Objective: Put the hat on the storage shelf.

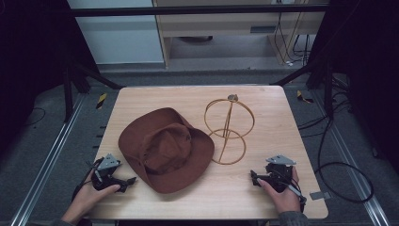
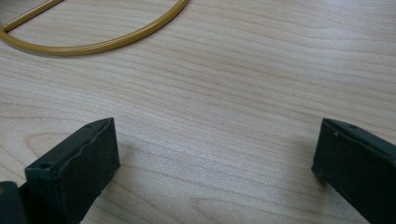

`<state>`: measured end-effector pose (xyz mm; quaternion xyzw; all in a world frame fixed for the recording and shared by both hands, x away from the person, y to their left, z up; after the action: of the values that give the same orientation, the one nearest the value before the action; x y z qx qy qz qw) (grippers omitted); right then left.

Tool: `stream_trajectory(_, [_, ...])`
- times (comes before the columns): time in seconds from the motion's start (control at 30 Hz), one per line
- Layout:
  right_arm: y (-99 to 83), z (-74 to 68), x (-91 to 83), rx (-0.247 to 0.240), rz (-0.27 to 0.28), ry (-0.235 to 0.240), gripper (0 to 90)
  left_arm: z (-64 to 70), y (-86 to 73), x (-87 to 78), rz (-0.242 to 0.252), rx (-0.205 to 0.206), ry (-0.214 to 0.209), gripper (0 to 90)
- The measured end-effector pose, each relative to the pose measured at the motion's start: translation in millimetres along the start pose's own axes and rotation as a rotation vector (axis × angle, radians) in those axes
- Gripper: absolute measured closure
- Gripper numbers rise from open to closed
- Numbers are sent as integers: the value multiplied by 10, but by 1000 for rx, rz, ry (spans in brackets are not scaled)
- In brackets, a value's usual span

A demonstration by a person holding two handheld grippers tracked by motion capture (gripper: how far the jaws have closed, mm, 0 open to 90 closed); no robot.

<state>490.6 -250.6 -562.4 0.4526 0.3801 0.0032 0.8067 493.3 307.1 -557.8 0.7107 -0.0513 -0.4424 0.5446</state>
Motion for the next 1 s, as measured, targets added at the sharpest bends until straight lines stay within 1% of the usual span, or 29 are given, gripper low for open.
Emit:
stream_trajectory(0.1, [1,0,1,0,1,0,4,2,-3,-20,-11,2,-2,5])
stream_trajectory(0.2, [1,0,1,0,1,0,5,10,0,-47,-18,6,-3,32])
stream_trajectory(0.3, [1,0,0,-1,0,0,4,19,1,-67,-19,10,0,28])
stream_trajectory(0.4, [0,-1,-1,0,-1,-2,5,44,10,-124,-7,12,-4,29])
stream_trajectory(0.47, [0,-1,-1,0,-1,-2,5,58,28,-169,5,9,0,34])
stream_trajectory(0.57, [0,-1,-1,0,0,-2,5,117,65,-250,31,23,-9,34])
stream_trajectory(0.6, [0,-1,-1,0,0,-2,5,147,78,-268,38,26,-18,33])
stream_trajectory(0.67, [-1,-1,-1,1,-1,-2,5,197,105,-287,51,40,-27,34])
stream_trajectory(0.7, [-1,-1,-2,0,-1,-2,5,254,142,-300,61,63,-28,35])
stream_trajectory(0.73, [-1,-2,-1,1,-1,-2,5,275,162,-307,69,69,-29,37])
stream_trajectory(0.77, [-1,-2,-1,1,-1,-2,5,275,162,-307,69,69,-29,37])
stream_trajectory(0.8, [-1,-2,-2,0,-1,-2,5,306,204,-327,88,66,-37,37])
stream_trajectory(0.83, [0,-2,-2,0,-1,-2,5,312,221,-337,102,61,-37,37])
stream_trajectory(0.87, [0,-2,-2,0,-1,-2,5,312,221,-337,102,61,-37,38])
stream_trajectory(0.93, [0,-2,-2,0,-1,-2,5,316,241,-361,118,61,-32,38])
stream_trajectory(0.97, [0,-2,-1,0,0,-1,5,319,254,-380,132,56,-33,39])
stream_trajectory(1.0, [1,0,-1,-3,1,-1,4,331,283,-408,157,49,-39,39])
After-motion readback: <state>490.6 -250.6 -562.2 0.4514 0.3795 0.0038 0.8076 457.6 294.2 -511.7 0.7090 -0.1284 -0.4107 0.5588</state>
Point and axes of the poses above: each handheld gripper's, and its own axes: x roughly forward along the jaws, y roughly out of its top, z roughly to its right, the point moved 7 cm from there along x, roughly forward along the jaws, and after that the axes turned 10 degrees about z, right-handed, at the moved point
